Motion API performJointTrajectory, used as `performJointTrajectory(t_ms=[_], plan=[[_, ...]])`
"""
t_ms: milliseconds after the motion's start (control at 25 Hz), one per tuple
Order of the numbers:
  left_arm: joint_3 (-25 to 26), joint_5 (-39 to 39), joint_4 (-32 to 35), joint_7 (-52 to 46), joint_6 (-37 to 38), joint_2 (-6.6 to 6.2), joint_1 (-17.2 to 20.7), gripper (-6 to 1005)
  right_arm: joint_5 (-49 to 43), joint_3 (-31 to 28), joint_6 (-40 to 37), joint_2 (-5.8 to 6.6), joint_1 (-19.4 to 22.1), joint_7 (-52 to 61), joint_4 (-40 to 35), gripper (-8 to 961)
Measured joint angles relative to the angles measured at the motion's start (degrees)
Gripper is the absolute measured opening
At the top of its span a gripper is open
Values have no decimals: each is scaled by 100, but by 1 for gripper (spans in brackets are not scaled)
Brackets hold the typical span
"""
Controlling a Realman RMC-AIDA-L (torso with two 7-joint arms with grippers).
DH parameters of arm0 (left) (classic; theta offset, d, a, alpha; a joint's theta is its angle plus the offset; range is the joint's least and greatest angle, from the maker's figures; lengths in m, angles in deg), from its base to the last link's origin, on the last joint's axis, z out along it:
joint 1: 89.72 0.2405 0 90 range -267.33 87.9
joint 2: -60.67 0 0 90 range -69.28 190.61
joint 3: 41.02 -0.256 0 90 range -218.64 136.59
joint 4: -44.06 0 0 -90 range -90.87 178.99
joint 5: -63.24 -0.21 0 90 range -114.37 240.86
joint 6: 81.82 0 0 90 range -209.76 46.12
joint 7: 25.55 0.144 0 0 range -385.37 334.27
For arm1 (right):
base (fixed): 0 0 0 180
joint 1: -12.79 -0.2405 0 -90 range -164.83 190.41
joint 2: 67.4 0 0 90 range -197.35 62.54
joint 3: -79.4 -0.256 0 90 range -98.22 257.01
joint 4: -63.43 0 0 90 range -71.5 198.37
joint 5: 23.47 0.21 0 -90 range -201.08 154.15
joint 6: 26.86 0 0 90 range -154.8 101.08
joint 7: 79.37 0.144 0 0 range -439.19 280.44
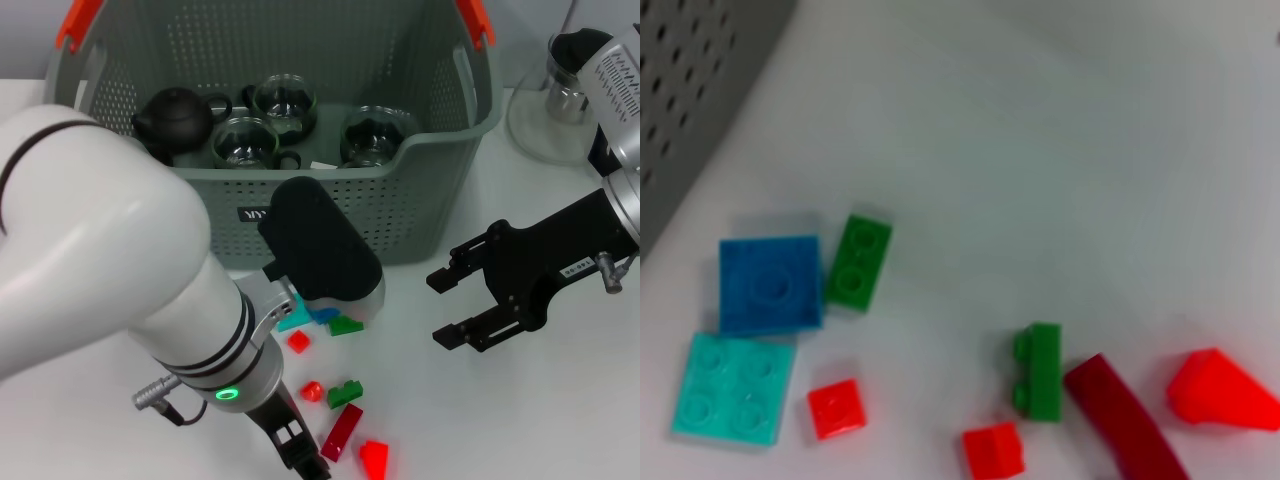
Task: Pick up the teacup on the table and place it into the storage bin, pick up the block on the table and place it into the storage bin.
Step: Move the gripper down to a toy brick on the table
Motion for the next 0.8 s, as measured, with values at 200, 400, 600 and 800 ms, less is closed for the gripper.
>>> performJointTrajectory(t_ms=[200,400,600,800], plan=[[-171,-176,-68,2,-51,1,-33,948,9,-41,26,-1,24,-59,-7,715],[-264,-294,-77,10,-107,0,-36,948,15,-46,58,-5,17,-62,-9,715],[-303,-306,-88,30,-117,0,-36,947,18,-48,92,-9,3,-62,-9,716],[-361,-307,-106,33,-149,0,-36,946,25,-51,98,-10,-1,-61,-9,716]])
